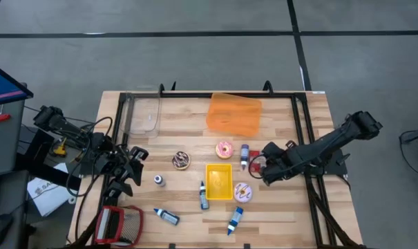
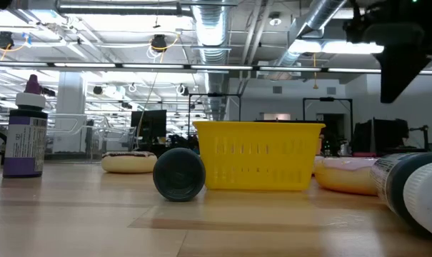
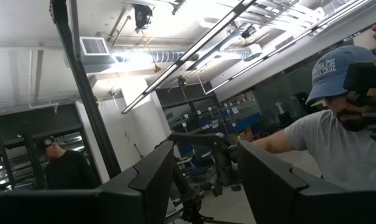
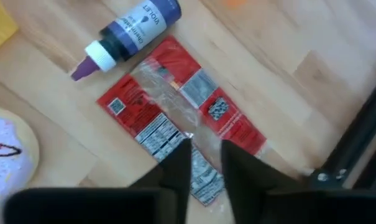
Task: Pick & Place Food Item
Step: Put the red popcorn bag into the orange bin
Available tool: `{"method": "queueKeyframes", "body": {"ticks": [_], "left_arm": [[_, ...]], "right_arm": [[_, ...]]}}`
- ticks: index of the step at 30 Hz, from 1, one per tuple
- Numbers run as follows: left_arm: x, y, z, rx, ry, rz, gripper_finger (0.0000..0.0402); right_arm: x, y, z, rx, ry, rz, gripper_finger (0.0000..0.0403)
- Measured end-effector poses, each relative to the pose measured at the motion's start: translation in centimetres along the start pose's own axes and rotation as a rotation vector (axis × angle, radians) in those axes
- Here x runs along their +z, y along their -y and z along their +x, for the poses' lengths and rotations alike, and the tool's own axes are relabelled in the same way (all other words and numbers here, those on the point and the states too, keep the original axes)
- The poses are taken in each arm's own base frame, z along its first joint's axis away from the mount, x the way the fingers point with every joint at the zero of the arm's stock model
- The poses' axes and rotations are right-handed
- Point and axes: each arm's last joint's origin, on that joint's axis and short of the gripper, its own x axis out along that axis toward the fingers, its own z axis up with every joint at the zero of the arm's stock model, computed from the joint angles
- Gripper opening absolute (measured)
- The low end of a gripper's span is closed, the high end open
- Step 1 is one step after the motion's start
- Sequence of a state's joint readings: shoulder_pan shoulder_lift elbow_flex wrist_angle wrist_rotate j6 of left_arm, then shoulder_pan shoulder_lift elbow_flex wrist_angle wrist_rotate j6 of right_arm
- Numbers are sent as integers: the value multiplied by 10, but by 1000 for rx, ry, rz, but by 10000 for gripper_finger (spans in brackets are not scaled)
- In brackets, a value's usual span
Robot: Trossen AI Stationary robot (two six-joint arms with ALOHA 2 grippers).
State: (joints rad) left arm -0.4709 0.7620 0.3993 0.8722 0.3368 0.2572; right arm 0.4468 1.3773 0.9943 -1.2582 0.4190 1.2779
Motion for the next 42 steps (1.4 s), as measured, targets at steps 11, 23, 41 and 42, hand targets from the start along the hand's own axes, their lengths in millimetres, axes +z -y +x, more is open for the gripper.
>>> {"method": "queueKeyframes", "body": {"ticks": [11,23,41,42], "left_arm": [[1,0,0,2,7,3,171],[1,0,0,2,6,2,171],[1,0,0,1,7,2,171],[1,0,0,2,7,3,171]], "right_arm": [[0,2,46,59,-117,87,221],[-8,4,72,64,-152,101,193],[-14,11,97,104,-160,111,133],[-14,11,98,109,-158,109,124]]}}
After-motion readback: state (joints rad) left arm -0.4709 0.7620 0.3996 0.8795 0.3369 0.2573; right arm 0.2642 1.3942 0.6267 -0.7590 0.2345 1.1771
